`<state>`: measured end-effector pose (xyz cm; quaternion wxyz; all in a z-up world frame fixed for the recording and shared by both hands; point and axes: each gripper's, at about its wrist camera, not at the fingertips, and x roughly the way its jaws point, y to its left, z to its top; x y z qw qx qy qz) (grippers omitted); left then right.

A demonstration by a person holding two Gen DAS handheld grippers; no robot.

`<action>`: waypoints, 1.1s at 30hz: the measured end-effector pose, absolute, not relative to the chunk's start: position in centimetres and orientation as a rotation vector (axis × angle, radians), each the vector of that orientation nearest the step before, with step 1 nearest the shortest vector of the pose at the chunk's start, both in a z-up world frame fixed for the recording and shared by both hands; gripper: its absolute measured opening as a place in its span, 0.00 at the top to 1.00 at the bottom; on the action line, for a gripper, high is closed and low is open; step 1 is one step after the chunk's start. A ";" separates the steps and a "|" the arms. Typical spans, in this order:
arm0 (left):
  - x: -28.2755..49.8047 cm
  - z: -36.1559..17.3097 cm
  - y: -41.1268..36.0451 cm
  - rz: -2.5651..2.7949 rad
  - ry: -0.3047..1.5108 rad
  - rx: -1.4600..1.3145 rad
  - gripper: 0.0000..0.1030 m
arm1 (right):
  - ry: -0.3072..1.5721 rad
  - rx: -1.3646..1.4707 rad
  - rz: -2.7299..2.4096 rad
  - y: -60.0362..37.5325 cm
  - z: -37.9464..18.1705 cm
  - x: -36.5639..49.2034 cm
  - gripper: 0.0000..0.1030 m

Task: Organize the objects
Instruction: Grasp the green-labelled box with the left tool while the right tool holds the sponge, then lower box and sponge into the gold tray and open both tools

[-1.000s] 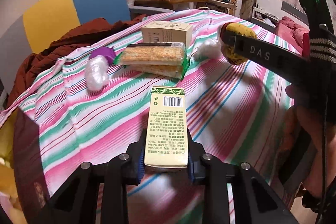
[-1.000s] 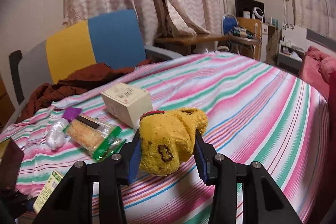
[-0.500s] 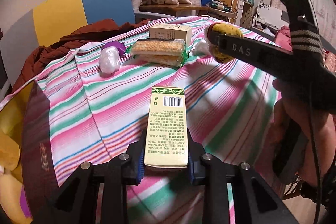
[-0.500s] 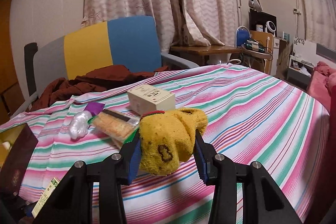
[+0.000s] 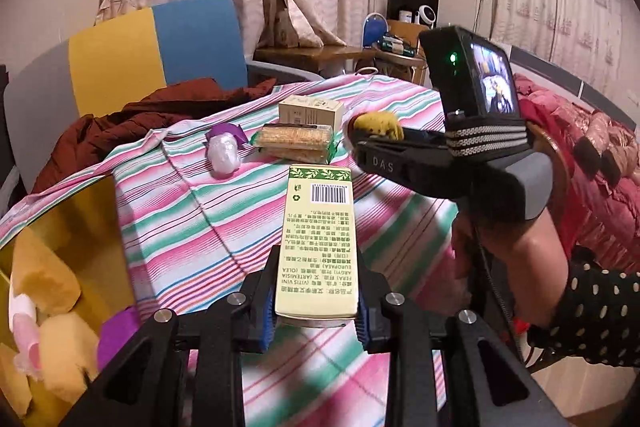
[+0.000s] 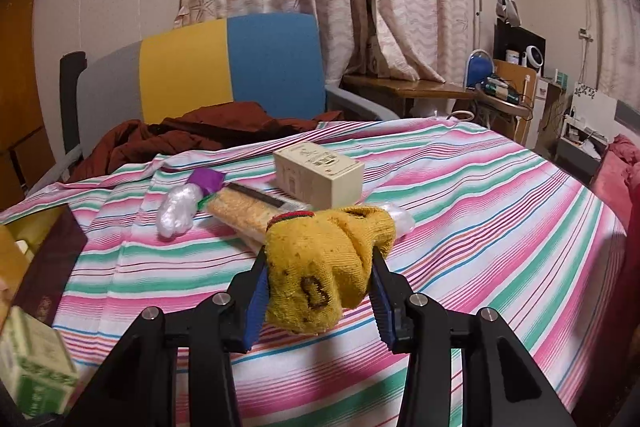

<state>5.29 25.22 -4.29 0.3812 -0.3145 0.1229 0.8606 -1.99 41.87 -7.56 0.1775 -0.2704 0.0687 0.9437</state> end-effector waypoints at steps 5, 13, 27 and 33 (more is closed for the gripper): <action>5.2 -3.9 22.5 2.233 0.246 -0.843 0.71 | 0.228 -0.794 2.705 40.0 -7.3 -1.3 0.56; 5.2 -2.4 17.1 2.339 0.166 -0.828 0.71 | 0.285 -0.790 2.778 37.4 -5.5 -0.5 0.56; 4.2 -2.8 7.6 2.509 0.007 -0.906 0.71 | 0.336 -0.802 2.995 30.2 -2.0 1.2 0.55; 3.7 -3.8 3.6 2.564 -0.078 -0.981 0.71 | 0.315 -0.861 3.097 26.4 -1.7 1.4 0.55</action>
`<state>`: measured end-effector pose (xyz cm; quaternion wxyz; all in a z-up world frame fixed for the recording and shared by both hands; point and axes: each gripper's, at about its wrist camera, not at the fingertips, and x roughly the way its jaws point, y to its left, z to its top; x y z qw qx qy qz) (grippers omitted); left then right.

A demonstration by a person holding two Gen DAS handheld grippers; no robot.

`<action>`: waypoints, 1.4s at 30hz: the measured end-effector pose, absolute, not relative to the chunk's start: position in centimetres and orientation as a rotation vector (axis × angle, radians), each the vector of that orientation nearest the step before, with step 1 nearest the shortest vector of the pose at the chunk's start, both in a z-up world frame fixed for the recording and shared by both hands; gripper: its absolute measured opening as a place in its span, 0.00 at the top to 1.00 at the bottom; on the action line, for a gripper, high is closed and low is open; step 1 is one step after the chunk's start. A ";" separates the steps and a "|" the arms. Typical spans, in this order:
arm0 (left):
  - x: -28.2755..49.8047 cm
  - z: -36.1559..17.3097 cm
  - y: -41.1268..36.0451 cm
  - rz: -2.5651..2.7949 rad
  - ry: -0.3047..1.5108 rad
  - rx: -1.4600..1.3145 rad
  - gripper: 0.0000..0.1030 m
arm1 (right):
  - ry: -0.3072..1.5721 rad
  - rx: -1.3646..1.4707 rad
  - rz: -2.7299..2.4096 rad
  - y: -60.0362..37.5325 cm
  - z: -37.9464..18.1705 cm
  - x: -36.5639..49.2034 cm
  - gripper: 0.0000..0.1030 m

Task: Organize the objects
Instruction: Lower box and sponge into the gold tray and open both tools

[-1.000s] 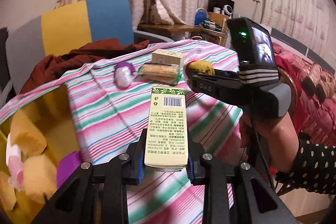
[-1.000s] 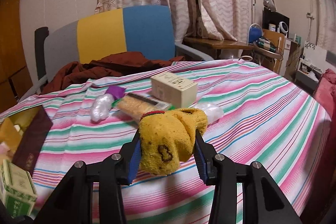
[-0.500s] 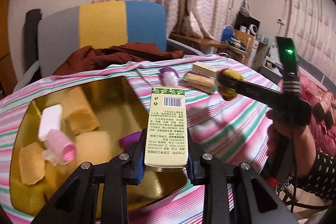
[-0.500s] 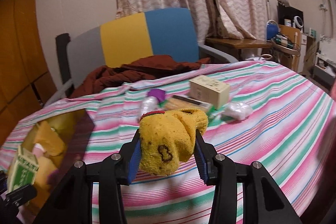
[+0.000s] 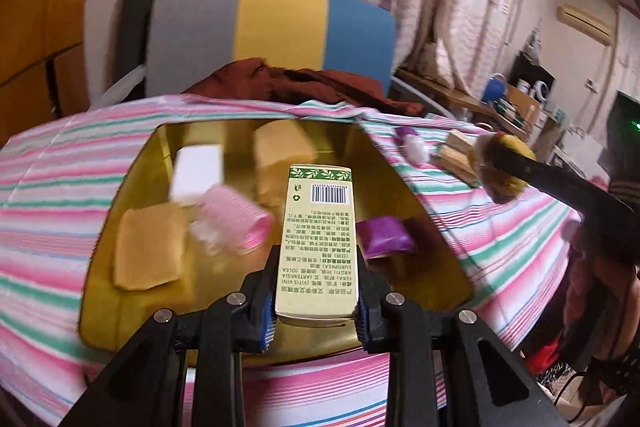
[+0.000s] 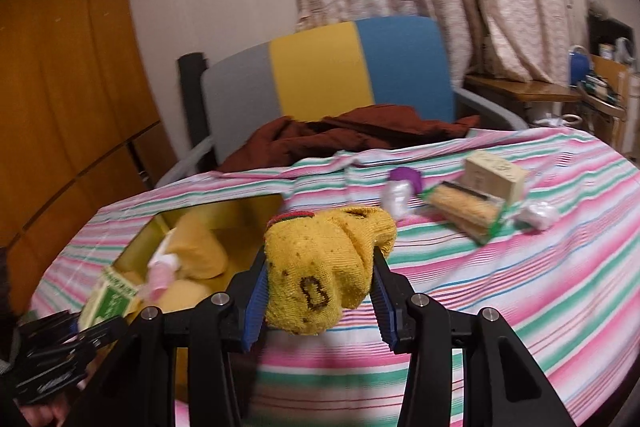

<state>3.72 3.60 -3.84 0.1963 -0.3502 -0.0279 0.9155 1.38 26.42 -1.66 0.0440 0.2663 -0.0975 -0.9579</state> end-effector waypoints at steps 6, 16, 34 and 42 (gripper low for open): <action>3.0 -5.2 0.6 2.585 -0.129 -1.071 0.71 | -0.216 0.849 -2.790 22.3 -2.2 1.2 0.54; 1.5 -6.8 -1.6 2.579 -0.124 -1.179 0.71 | -0.113 0.925 -2.598 16.4 -3.5 0.5 0.54; 2.0 -6.6 -2.4 2.564 -0.063 -1.174 0.54 | -0.162 0.975 -2.486 13.0 -4.6 -0.2 0.26; 1.8 -6.2 -5.3 2.639 -0.291 -1.202 0.54 | -0.238 0.992 -2.504 14.3 -4.7 -0.5 0.26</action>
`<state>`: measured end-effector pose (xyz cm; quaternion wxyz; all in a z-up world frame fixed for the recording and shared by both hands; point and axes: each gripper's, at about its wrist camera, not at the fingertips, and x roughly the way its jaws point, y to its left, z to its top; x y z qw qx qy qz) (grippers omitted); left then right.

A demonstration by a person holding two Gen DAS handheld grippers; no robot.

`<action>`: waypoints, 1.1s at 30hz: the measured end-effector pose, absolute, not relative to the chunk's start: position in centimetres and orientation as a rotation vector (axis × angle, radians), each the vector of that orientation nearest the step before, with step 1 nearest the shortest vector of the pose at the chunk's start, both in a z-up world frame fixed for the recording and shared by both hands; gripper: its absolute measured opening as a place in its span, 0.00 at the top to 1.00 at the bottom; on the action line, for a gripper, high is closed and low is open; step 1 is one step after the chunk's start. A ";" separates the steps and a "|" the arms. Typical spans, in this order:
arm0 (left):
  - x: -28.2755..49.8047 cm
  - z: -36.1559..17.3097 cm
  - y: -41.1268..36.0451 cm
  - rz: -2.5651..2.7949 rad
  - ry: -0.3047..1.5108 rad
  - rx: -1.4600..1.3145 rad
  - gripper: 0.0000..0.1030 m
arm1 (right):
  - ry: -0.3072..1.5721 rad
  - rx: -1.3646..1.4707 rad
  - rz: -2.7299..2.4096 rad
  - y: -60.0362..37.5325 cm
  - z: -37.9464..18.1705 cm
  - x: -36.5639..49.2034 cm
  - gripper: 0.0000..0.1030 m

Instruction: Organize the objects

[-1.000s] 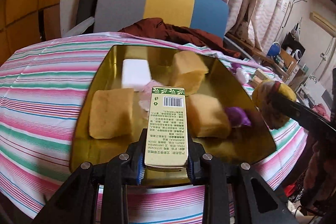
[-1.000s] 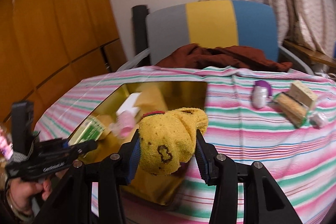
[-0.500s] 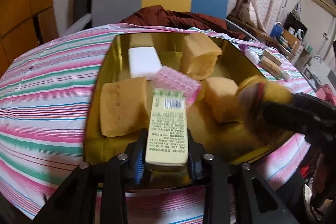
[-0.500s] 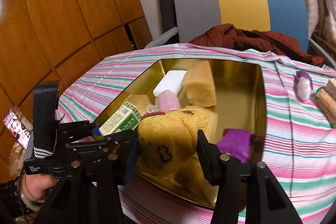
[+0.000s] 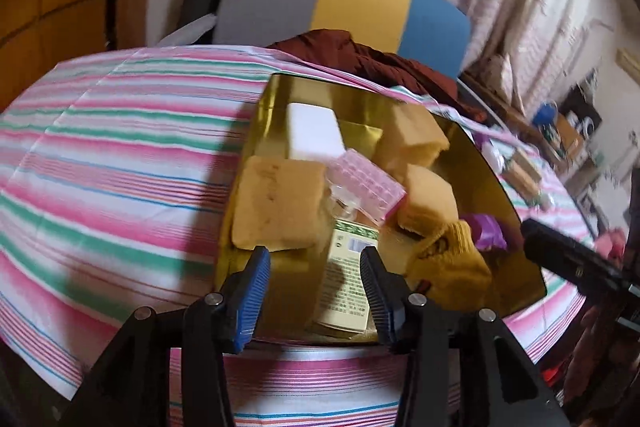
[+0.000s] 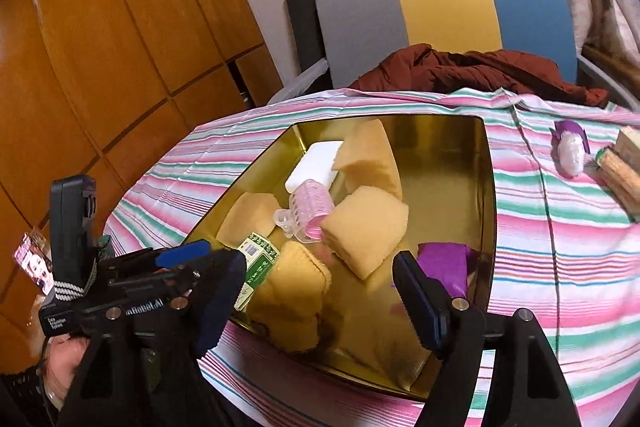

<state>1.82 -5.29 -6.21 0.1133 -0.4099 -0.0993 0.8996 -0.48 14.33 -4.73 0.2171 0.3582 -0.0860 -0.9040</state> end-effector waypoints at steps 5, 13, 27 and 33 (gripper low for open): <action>1.8 -5.8 -5.3 2.631 -0.344 -1.201 0.54 | -0.235 0.982 -2.510 14.3 -4.6 -0.4 0.26; 1.7 -4.2 -2.8 2.600 -0.290 -1.153 0.53 | -0.234 0.939 -2.548 15.3 -4.0 -0.3 0.26; 1.1 -2.5 4.0 2.488 -0.195 -1.125 0.53 | -0.390 0.935 -2.646 21.8 -3.7 -0.8 0.26; 1.1 -2.0 7.1 2.434 -0.154 -1.116 0.53 | -0.456 0.938 -2.731 25.4 -3.7 -0.8 0.26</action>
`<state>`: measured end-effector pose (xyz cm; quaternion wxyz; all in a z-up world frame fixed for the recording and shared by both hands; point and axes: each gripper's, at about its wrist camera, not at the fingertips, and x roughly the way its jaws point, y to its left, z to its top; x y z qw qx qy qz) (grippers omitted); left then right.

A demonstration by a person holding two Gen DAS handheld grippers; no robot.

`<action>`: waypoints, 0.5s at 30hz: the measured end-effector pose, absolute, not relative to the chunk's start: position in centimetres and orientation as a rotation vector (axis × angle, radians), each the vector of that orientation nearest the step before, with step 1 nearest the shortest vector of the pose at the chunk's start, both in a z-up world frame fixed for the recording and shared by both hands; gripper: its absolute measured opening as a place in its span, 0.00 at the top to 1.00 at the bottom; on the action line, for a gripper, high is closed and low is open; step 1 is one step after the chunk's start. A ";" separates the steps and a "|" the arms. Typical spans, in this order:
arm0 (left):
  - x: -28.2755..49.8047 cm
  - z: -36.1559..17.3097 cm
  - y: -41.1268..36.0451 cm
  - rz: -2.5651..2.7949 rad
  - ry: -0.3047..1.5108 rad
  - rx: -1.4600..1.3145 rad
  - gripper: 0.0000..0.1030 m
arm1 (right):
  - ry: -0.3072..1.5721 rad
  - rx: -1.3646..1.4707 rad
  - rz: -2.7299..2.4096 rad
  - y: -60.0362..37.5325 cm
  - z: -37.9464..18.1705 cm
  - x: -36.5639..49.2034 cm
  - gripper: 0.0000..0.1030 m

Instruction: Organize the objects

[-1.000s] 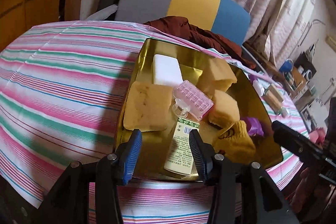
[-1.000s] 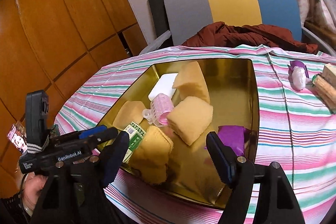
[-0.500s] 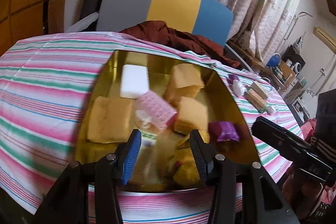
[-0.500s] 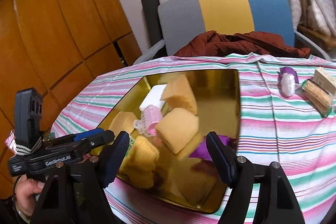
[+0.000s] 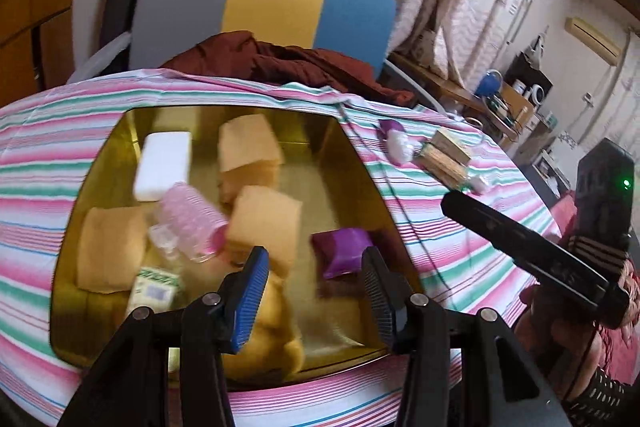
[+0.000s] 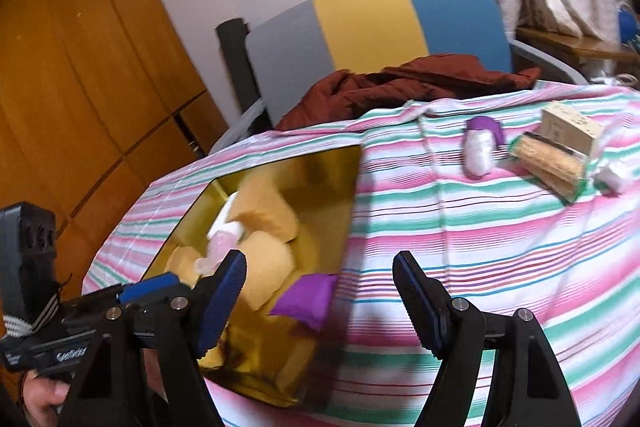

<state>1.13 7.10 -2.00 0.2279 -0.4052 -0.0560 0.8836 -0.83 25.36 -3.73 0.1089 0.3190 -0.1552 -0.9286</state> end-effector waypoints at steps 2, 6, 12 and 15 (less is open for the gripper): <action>1.2 -1.7 8.1 2.415 -0.139 -1.104 0.53 | -0.473 0.936 -2.768 26.7 -3.8 -0.7 0.26; 1.2 -1.5 10.4 2.374 -0.100 -1.097 0.53 | -0.510 0.968 -2.820 29.6 -4.4 -1.0 0.26; 0.6 -1.8 12.9 2.331 -0.107 -1.125 0.53 | -0.576 1.059 -2.868 34.3 -6.5 -1.9 0.26; 0.5 -1.8 14.3 2.303 -0.077 -1.131 0.53 | -0.533 1.106 -2.906 36.5 -7.4 -3.0 0.26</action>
